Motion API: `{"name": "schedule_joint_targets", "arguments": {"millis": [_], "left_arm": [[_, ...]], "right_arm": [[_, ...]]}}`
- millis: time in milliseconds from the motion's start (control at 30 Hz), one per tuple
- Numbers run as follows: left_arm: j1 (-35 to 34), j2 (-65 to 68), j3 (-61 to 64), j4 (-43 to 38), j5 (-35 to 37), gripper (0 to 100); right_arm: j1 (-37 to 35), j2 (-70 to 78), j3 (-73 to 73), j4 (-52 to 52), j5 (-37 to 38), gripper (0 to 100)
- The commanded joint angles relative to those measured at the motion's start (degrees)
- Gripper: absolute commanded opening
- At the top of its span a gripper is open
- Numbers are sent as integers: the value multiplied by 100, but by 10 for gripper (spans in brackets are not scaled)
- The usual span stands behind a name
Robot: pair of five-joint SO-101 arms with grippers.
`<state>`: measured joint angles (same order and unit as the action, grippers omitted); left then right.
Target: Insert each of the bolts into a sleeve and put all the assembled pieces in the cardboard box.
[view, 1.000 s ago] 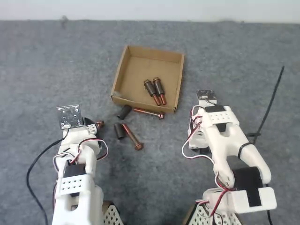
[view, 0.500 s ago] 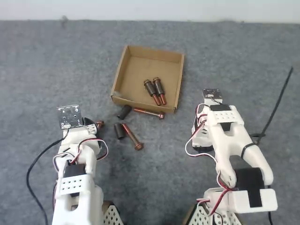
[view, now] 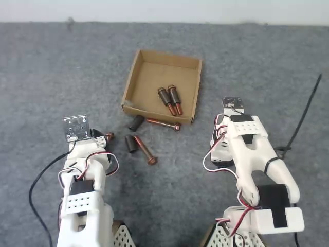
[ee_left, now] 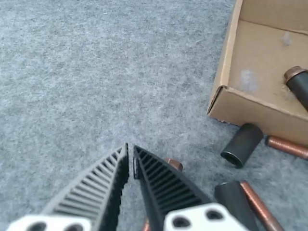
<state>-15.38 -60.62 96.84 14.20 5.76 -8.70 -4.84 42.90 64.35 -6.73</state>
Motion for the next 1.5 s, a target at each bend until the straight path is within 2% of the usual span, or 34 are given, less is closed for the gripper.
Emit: {"name": "schedule_joint_targets", "arguments": {"millis": [0,467,533,600,700,833,967,1267,1467], "left_arm": [[-35,-176,-75,9,-62,12],[-114,-176,-119,105,-26,12],[-387,-141,-523,554,18,12],[-774,-132,-1121,1547,299,12],[-862,-132,-1666,2611,246,12],[-484,-123,-1710,2936,-114,12],[-220,-123,-1947,3376,-167,12],[202,-114,-3169,5371,-176,13],[352,-114,-3354,5785,-352,13]], "right_arm": [[75,-347,-281,40,53,15],[75,-356,-281,48,53,7],[40,-356,-281,31,53,7],[40,-356,-281,-84,53,7],[48,-356,-281,-189,53,7],[57,-356,-281,-189,53,7],[75,-356,-281,-189,53,7],[75,-347,-281,-198,53,7],[84,-347,-281,-189,62,7]]}}
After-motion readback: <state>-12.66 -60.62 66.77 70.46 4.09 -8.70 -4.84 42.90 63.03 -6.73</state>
